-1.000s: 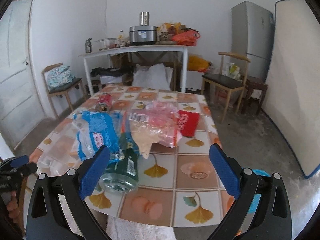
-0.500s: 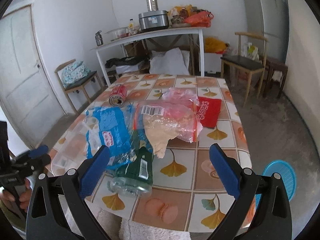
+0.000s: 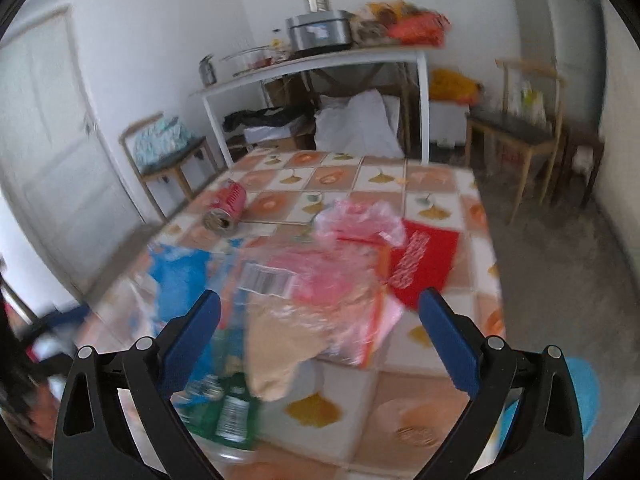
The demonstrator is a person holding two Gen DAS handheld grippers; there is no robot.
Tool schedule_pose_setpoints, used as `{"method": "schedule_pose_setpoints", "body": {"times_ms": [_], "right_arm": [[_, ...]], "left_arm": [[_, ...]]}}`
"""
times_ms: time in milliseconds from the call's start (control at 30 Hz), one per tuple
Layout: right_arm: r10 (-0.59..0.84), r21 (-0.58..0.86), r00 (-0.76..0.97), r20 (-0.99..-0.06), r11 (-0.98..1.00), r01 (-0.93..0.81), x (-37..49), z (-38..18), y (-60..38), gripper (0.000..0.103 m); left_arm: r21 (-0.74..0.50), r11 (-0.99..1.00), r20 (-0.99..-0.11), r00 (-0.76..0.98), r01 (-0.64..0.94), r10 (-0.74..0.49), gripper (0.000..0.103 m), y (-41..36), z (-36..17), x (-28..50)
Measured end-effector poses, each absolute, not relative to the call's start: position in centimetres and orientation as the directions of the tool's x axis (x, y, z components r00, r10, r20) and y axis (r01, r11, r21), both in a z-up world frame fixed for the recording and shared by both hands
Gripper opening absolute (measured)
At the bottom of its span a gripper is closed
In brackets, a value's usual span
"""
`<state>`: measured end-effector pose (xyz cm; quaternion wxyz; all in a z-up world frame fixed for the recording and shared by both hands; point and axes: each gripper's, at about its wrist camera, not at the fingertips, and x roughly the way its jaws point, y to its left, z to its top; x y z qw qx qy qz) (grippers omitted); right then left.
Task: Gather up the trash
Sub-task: 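Reach the right gripper over the table and grasp the clear zip bag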
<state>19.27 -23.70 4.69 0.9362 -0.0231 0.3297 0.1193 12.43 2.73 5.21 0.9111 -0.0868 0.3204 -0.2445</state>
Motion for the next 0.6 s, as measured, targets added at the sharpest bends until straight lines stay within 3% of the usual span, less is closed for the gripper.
{"method": "schedule_pose_setpoints", "body": {"times_ms": [167, 400, 600], "right_arm": [[0.105, -0.217, 0.766, -0.635, 0.926, -0.307, 18.8, 3.0, -21.9, 0.076], [0.189, -0.324, 0.79, -0.583, 0.838, -0.439, 18.4, 4.0, -18.1, 0.071], [0.166, -0.47, 0.779, -0.604, 0.715, -0.517, 18.3, 2.6, -15.0, 0.057]], "left_arm": [[-0.321, 0.864, -0.559, 0.659, 0.387, -0.503, 0.094, 2.4, 4.7, 13.1], [-0.32, 0.869, -0.565, 0.66, 0.378, -0.496, 0.094, 2.2, 4.4, 13.6], [-0.325, 0.871, -0.563, 0.664, 0.369, -0.491, 0.094, 2.8, 4.3, 13.8]]}}
